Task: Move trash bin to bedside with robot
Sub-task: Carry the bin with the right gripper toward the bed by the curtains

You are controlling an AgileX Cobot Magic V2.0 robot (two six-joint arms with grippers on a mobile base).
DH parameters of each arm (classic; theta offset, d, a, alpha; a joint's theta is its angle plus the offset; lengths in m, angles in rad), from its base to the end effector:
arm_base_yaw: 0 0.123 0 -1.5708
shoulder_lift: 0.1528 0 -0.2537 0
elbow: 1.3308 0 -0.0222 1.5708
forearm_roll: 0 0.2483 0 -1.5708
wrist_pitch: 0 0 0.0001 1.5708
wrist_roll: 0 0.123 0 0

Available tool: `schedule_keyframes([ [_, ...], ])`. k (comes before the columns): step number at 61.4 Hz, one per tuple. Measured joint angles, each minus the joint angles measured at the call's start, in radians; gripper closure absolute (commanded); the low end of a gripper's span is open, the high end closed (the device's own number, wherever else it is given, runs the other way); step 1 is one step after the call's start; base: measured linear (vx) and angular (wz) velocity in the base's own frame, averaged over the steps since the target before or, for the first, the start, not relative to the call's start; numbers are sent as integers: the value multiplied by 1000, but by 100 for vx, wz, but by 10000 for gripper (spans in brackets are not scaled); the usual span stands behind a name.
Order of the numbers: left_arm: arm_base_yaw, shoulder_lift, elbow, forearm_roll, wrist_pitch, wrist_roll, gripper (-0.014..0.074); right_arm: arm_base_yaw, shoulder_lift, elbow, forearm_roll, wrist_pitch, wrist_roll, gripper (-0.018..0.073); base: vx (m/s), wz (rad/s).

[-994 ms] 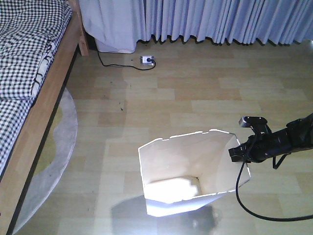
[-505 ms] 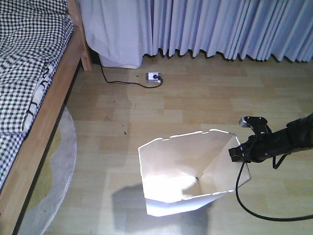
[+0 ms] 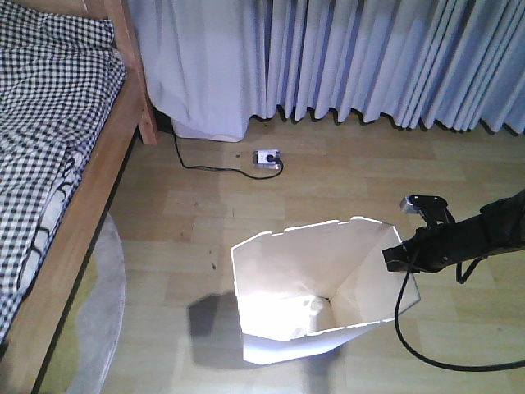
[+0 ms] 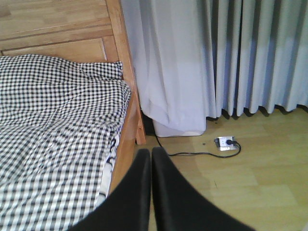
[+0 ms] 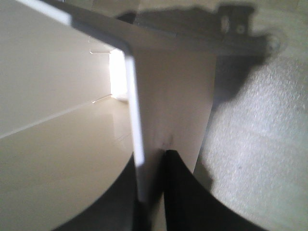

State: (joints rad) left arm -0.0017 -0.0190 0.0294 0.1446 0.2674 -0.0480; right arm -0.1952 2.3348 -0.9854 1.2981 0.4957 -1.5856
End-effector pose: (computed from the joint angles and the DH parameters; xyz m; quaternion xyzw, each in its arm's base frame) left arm 0.1152 0.0045 0.1750 0.0238 0.7699 0.0433 0.6362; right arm 0.3207 -0.0059 -0.0603 -0.0809 0.9654 0.2067 0.1371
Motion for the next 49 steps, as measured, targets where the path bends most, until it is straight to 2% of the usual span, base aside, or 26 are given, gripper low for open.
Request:
schedule_keyframes([
  [49, 0, 0, 0, 0, 0, 0, 602, 0, 0, 0, 0, -5, 0, 566, 37, -1],
])
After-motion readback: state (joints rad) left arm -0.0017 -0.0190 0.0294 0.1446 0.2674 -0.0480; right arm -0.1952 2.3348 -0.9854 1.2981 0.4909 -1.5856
